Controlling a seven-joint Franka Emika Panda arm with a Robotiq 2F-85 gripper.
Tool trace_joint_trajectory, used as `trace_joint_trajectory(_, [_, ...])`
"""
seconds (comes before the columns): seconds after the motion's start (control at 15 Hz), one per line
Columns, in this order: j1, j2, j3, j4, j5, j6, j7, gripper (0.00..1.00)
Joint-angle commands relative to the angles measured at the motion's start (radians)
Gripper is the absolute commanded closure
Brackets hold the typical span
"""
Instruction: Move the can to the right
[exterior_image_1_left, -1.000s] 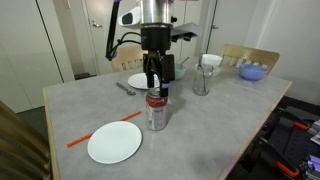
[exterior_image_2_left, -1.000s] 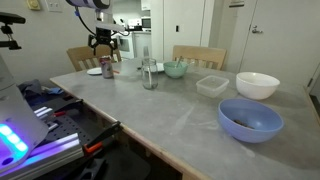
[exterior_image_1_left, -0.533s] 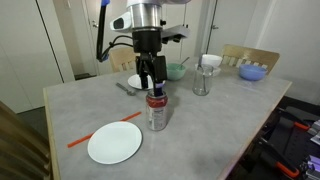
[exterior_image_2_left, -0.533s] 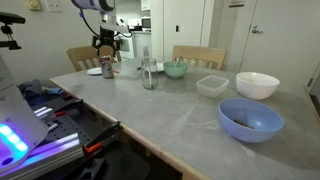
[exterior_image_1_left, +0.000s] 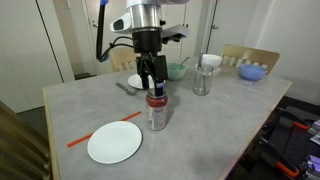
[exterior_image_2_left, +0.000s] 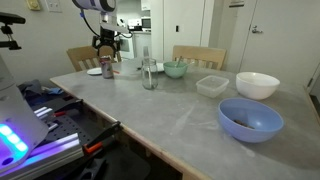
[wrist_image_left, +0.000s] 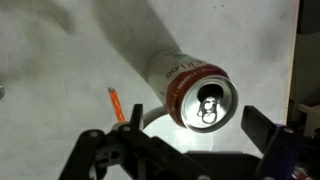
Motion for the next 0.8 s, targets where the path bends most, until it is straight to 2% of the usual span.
trace_joint_trajectory(0.0, [-0.017,-0.027,0.01,-0.035,0.009,0.003,0.0,0.0])
trace_joint_trajectory(0.73, [-0.003,-0.067,0.002,-0.121,-0.037,0.111,0.098,0.0])
